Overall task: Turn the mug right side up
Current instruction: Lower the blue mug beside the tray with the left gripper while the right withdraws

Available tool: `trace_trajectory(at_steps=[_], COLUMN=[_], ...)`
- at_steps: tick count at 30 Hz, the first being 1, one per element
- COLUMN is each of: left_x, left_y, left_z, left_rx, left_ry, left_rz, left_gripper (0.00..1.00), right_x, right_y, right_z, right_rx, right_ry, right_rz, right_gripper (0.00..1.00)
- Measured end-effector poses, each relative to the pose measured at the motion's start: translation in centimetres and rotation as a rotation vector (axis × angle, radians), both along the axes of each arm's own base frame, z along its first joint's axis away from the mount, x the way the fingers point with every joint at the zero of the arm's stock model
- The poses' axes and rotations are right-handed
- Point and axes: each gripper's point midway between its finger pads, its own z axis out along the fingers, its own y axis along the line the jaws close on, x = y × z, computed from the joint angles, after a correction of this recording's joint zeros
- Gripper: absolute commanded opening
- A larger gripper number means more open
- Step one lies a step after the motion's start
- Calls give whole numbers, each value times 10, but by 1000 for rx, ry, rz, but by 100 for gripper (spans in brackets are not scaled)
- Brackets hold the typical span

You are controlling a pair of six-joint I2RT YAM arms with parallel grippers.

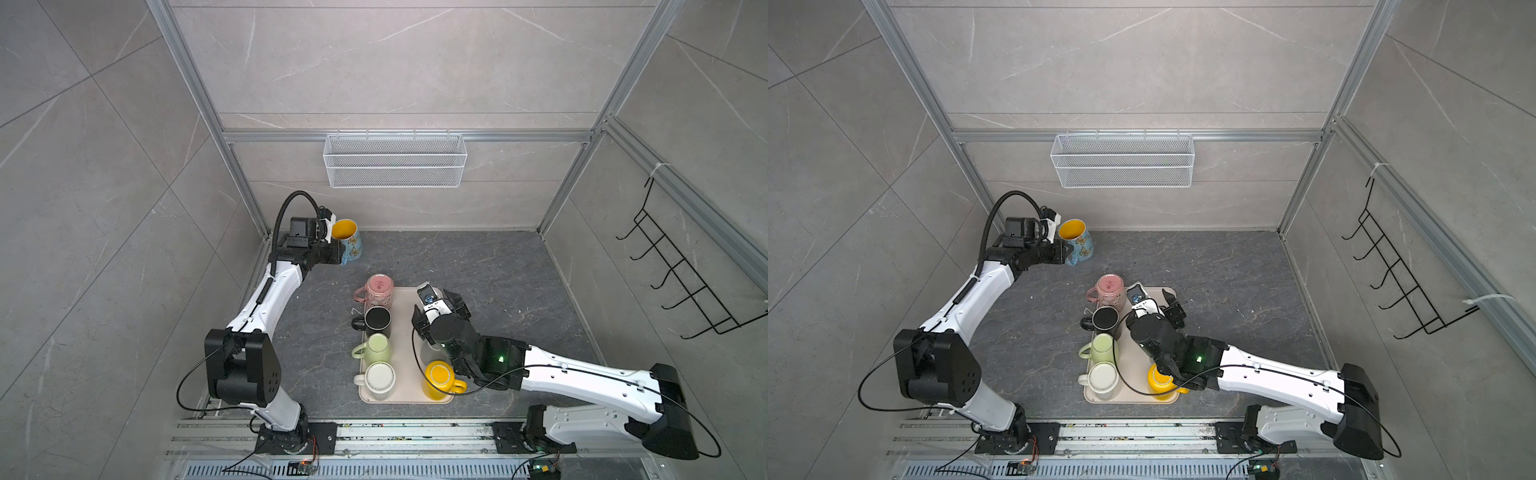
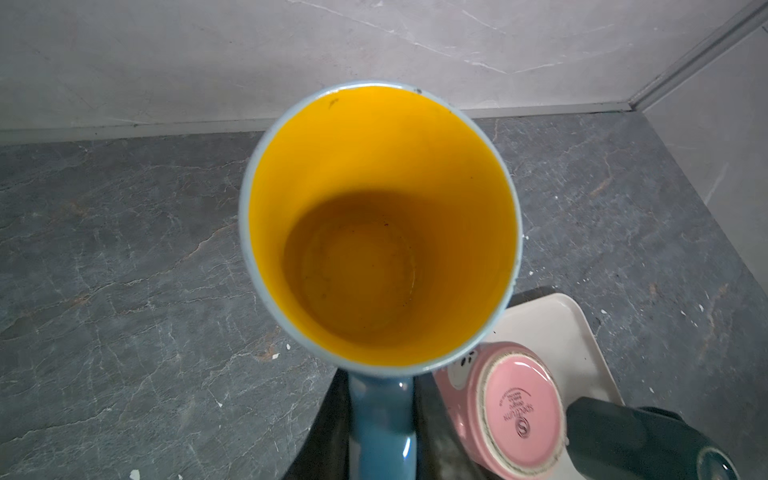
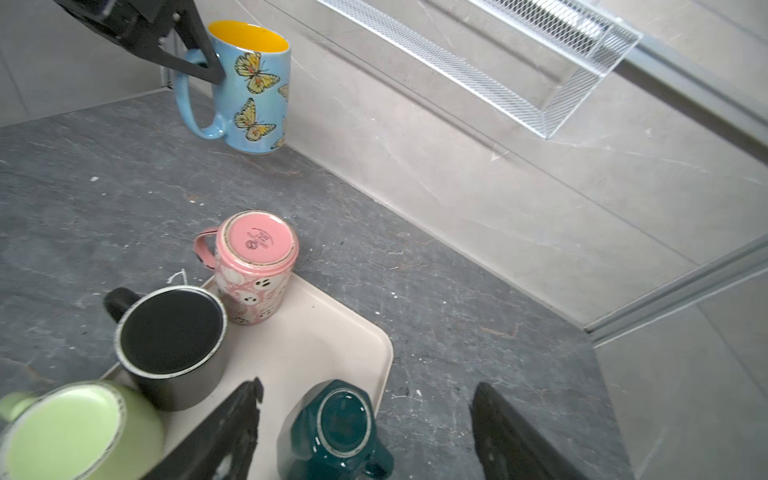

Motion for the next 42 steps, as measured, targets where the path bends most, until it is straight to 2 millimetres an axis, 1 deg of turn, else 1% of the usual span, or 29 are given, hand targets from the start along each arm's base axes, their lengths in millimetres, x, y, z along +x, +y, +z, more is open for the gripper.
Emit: trace_trajectory(at_steps=[8, 14, 17, 24, 28, 33, 36, 40, 42], left_x=[15, 21, 25, 28, 29, 33, 37, 36, 37], left_y=[3, 16, 21, 26, 26, 25, 26, 27, 27], left_z=[-30, -65, -76, -89, -93, -98, -107, -123, -124], left_rx=[-3, 11, 13, 18, 16, 14, 15, 23, 25], left_ry=[27, 83, 100, 95, 90, 85, 88, 112, 108], left_rz=[39, 89, 107, 134, 136, 137, 141, 146, 148], left_gripper=[0, 0, 0, 0, 0, 0, 0, 0, 0], right_x=[5, 16, 21, 22, 24, 25, 25, 25, 25], right_y=[1, -6, -8, -7, -7, -9, -10, -7, -5], right_z=[-21, -33, -36, -43, -44, -53, -57, -62, -65], right_rx=[93, 197, 246, 320, 359, 385, 396, 412, 416], right_ry=[168, 289, 331, 405, 431, 465, 479, 499, 509], right_rz=[44, 40, 37, 45, 40, 23, 14, 13, 13], right_gripper=[85, 85, 86, 88, 89, 89, 89, 90, 90])
